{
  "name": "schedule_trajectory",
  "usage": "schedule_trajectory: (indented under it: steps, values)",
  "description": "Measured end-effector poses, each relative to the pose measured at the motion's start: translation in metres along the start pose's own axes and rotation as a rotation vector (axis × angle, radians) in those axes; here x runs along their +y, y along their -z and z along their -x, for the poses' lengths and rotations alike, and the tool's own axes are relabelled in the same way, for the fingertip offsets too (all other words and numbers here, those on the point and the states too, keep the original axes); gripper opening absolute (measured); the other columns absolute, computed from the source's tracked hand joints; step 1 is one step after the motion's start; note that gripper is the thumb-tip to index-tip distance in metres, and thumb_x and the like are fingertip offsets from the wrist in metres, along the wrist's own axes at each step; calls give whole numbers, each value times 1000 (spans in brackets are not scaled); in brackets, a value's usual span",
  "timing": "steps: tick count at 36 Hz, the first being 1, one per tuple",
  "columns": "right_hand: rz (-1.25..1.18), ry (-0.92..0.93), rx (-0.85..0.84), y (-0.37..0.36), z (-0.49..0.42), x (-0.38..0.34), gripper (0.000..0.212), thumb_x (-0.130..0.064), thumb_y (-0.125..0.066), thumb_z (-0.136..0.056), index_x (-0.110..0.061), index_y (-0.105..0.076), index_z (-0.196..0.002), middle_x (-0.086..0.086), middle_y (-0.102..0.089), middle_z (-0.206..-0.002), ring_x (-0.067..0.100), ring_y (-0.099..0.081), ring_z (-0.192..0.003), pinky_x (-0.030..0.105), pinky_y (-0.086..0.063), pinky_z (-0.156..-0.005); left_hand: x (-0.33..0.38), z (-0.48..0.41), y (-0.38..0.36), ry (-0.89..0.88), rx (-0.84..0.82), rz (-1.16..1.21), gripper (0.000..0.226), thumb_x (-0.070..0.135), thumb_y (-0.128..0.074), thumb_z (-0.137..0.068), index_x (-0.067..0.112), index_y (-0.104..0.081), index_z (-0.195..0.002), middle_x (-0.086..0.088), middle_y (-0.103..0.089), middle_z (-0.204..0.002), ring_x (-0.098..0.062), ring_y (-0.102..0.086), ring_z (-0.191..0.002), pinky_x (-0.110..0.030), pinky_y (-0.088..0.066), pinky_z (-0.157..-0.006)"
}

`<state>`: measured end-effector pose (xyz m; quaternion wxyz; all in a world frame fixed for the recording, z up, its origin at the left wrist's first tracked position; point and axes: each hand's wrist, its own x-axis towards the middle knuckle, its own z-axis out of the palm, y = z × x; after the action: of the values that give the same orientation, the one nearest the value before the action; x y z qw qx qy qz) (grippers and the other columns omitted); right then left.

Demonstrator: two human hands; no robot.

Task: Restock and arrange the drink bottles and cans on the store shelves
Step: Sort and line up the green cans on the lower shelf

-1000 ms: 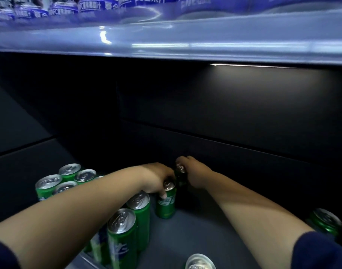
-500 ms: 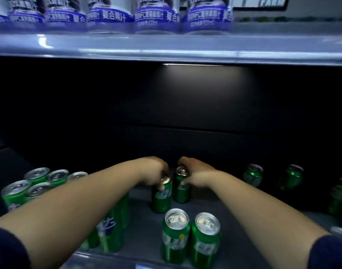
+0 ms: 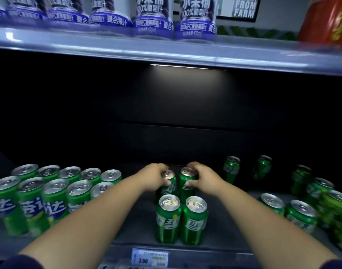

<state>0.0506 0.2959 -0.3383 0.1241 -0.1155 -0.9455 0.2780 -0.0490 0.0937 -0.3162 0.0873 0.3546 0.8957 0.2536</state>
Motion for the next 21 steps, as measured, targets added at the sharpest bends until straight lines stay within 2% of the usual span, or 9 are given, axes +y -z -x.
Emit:
schedule_trajectory:
  steps: [4,8,12,16,21]
  values:
    - [-81,-21,-4,-4,-4,5,62,-18,-86,-78,-15,-60,-135,-6,-60,-120,12,-58,-115,22,-41,-98,-2,-1,-8,27,25,-11,71,36,-76,-84,20,-46,-147,-8,-50,-144,-26,-51,-129,-33,-42,-107]
    - [-139,-27,-20,-8,-9,8,59,-22,-86,-79,-17,-62,-132,-4,-63,-123,14,-59,-116,26,-44,-100,0,-4,-7,30,19,-48,67,34,-75,-86,19,-47,-145,-8,-53,-141,-24,-53,-127,-29,-42,-104]
    - [-238,-18,-13,-12,-11,12,36,-21,-82,-78,-28,-66,-110,-5,-69,-111,14,-65,-104,31,-53,-93,4,-9,-5,53,-6,-58,63,30,-77,-84,19,-51,-141,-4,-61,-133,-21,-59,-118,-28,-46,-99]
    - [-309,-9,0,-10,-8,16,21,-16,-78,-82,-29,-65,-93,-6,-68,-97,14,-63,-96,26,-51,-82,3,-15,1,81,-56,-59,55,28,-80,-80,24,-58,-131,-1,-66,-124,-19,-63,-109,-31,-50,-95]
    - [-384,-27,-44,-3,-3,19,25,-15,-82,-80,-15,-70,-102,3,-70,-117,21,-65,-110,35,-51,-97,7,-17,10,57,-130,-96,56,24,-81,-81,21,-58,-131,-1,-66,-123,-20,-62,-110,-29,-49,-95]
